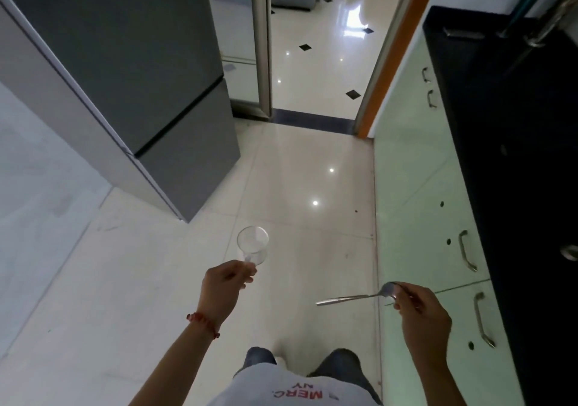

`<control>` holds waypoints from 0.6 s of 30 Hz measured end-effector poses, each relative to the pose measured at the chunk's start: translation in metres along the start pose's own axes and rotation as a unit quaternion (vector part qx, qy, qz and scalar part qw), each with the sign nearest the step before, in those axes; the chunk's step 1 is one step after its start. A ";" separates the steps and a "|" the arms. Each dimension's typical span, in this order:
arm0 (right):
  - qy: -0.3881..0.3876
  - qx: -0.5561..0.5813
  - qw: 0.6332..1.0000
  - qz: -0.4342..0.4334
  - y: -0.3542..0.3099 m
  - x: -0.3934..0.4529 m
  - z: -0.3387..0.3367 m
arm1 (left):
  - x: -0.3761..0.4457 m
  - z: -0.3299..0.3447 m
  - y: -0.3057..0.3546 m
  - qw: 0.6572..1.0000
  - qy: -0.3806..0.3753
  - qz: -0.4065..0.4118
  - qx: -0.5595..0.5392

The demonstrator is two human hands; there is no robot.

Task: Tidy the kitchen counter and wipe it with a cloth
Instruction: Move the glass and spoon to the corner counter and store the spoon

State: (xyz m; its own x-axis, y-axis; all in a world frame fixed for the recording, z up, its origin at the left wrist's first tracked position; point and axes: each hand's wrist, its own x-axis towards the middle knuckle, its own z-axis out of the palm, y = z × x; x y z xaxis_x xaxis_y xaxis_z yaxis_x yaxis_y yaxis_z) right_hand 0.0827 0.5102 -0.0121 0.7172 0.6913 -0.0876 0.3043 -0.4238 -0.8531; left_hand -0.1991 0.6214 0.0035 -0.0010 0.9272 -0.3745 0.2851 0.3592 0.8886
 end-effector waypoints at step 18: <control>-0.048 0.019 0.997 -0.051 -0.132 0.315 0.133 | 0.272 0.073 0.144 0.999 0.032 0.023 0.024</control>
State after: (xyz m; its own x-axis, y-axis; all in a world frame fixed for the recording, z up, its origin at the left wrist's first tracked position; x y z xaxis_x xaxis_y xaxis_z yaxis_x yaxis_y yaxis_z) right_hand 0.1856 0.8618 0.0047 0.6199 0.7832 -0.0475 0.3466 -0.3276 -0.8789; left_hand -0.0883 0.9178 0.0107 -0.0468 0.9483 -0.3140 0.3313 0.3112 0.8907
